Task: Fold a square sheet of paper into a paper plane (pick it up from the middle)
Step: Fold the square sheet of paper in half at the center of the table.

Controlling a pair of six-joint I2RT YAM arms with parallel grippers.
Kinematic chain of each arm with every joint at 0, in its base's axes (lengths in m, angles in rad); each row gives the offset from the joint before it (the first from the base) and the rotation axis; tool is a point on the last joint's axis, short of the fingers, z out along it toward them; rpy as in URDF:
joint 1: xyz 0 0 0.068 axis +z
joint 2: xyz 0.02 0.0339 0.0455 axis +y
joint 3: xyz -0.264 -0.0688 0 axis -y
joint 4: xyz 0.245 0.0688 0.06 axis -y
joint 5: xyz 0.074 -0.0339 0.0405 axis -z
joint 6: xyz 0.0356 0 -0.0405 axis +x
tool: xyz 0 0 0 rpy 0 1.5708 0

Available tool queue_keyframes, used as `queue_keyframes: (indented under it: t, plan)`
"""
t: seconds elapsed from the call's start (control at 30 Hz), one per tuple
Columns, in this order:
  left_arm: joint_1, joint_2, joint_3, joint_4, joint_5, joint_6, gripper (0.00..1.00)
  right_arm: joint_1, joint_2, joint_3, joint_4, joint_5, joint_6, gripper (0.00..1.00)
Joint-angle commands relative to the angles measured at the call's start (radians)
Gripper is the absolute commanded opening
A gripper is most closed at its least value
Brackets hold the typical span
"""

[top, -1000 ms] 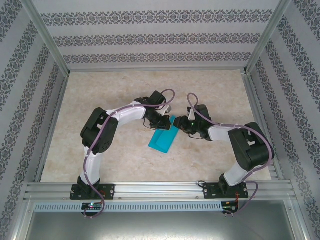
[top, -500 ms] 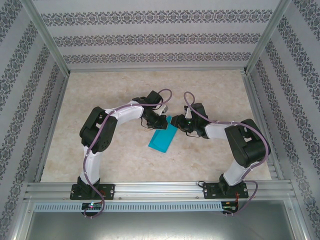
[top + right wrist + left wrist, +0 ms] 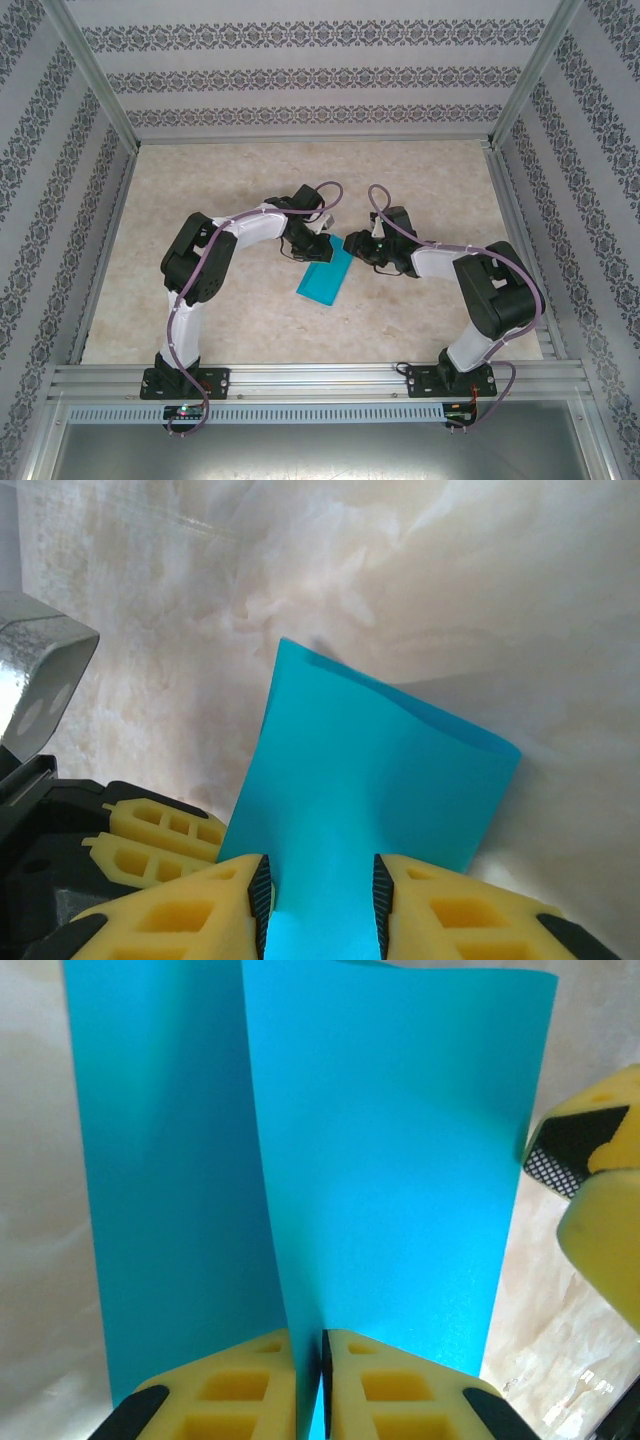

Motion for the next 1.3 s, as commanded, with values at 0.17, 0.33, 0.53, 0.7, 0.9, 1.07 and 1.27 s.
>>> queue_keyframes:
  t: [0.17, 0.33, 0.53, 0.7, 0.9, 1.07, 1.27]
  plan:
    - [0.023, 0.017, -0.019, -0.020, -0.030, 0.034, 0.17, 0.029, -0.013, 0.030, -0.065, 0.057, -0.033, 0.36]
    - [0.024, 0.022, -0.014, -0.018, -0.027, 0.037, 0.17, 0.043, -0.026, 0.042, -0.137, 0.103, -0.036, 0.42]
    - [0.028, 0.028, -0.009, -0.020, -0.029, 0.040, 0.17, 0.055, -0.043, 0.049, -0.193, 0.140, -0.039, 0.45]
    - [0.029, 0.031, -0.009, -0.010, -0.016, 0.035, 0.17, 0.058, -0.026, 0.059, -0.200, 0.135, -0.041, 0.47]
    - [0.029, 0.028, -0.011, -0.013, -0.012, 0.037, 0.18, 0.084, 0.037, 0.091, -0.170, 0.120, -0.032, 0.47]
    - [0.029, 0.023, -0.015, -0.014, -0.011, 0.039, 0.20, 0.093, 0.067, 0.111, -0.193, 0.135, -0.034, 0.47]
    - [0.029, 0.018, -0.010, -0.016, -0.003, 0.037, 0.22, 0.105, 0.083, 0.119, -0.231, 0.162, -0.043, 0.47]
